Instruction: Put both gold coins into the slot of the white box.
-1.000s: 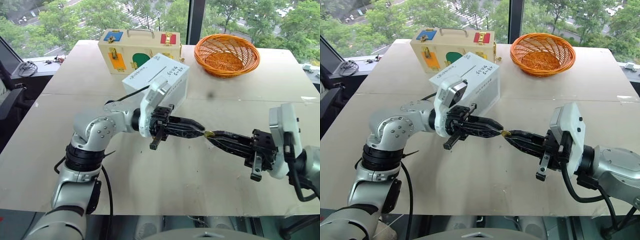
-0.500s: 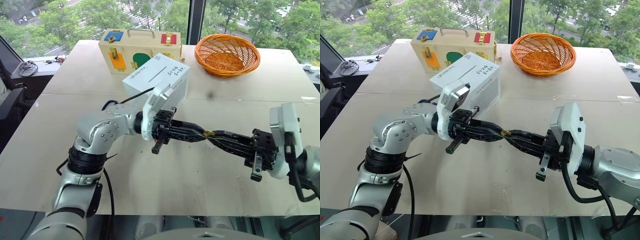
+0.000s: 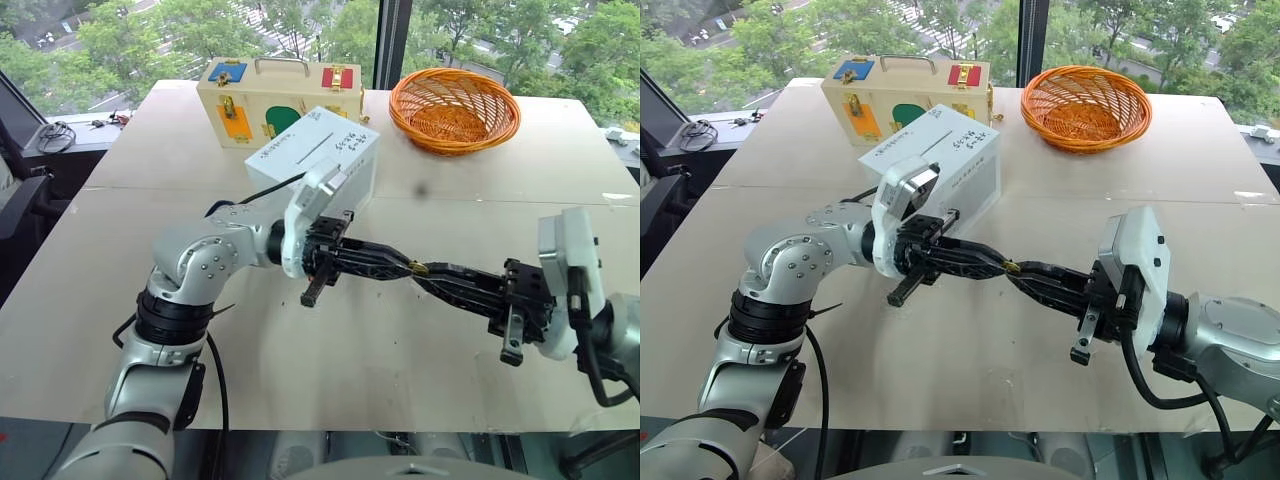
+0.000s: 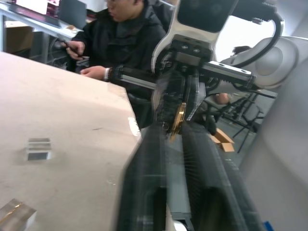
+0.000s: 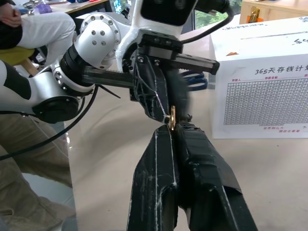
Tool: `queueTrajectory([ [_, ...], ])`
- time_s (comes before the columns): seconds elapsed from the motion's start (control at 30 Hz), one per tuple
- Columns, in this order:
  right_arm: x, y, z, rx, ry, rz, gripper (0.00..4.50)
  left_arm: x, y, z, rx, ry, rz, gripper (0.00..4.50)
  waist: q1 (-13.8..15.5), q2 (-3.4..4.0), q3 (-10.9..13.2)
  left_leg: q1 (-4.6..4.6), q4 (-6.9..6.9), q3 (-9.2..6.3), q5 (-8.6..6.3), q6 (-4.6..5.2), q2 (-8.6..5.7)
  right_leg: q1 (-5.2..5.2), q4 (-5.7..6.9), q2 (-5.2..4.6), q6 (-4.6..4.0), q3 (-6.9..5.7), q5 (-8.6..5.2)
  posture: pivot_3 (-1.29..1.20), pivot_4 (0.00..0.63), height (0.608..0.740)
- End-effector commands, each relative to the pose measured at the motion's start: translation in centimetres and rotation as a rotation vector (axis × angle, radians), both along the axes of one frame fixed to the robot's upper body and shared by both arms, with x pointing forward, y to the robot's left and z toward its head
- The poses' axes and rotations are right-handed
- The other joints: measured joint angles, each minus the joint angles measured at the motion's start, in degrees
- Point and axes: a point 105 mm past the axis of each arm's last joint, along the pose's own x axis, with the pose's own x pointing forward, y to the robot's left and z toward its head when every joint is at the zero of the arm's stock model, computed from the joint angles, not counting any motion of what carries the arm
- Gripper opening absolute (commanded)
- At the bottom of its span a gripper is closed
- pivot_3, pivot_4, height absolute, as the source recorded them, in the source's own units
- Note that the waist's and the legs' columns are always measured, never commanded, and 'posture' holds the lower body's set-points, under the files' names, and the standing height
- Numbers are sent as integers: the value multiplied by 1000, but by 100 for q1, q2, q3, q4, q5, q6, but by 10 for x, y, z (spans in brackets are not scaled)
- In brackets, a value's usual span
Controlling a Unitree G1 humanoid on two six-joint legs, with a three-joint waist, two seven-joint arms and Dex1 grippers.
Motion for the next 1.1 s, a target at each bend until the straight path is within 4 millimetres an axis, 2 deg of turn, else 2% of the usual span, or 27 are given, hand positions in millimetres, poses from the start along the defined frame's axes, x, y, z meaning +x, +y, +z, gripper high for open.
queueTrajectory([
  [0.03, -7, 5, 4, 2, -29, 36, 0, -3, 0, 6, -29, -21, -16, 28, 1, 0, 0, 0, 0, 0, 0, 0, 0, 0, 0, 0, 0, 0, 0, 0, 150, 740],
  [0.4, -4, 6, 6, 30, -27, 26, 0, -7, -2, 6, -29, -37, -30, 28, 0, 0, 0, 0, 0, 0, 0, 0, 0, 0, 0, 0, 0, 0, 0, 0, 150, 740],
  [0.5, -2, 4, 9, 64, -20, 21, 960, -6, -2, 9, -35, -40, -21, 0, 1, 0, 0, 0, 0, 0, 0, 0, 0, 0, 0, 0, 0, 0, 0, 0, 150, 740],
  [0.73, 3, -9, 8, 25, -34, -41, 4322, 2, 6, 16, -50, -35, 28, 0, 2, 0, 0, 0, 0, -1, 0, 0, 0, 0, 0, 0, 0, -1, 0, 0, 150, 740],
  [0.87, 3, -23, 7, -45, -90, -97, 4422, 13, 15, 26, -52, -63, 111, 0, 6, -1, 0, -1, 0, 0, 0, 0, 0, 0, 0, 0, 3, 0, -1, 0, 150, 740],
  [0.97, 3, -39, 18, -93, -201, -158, 4422, 39, 31, 50, -62, -172, 316, 0, 9, -5, 3, -1, 0, -1, 0, 0, -3, 0, 0, 2, 8, -2, -5, 0, 150, 740],
  [1.1, 2, -56, 37, -62, -265, -195, 4422, 72, 53, 83, -15, -295, 596, 0, 1, -9, 5, -1, 1, -3, 0, 0, -5, 1, 0, 4, 20, -4, -10, 0, 150, 740],
])
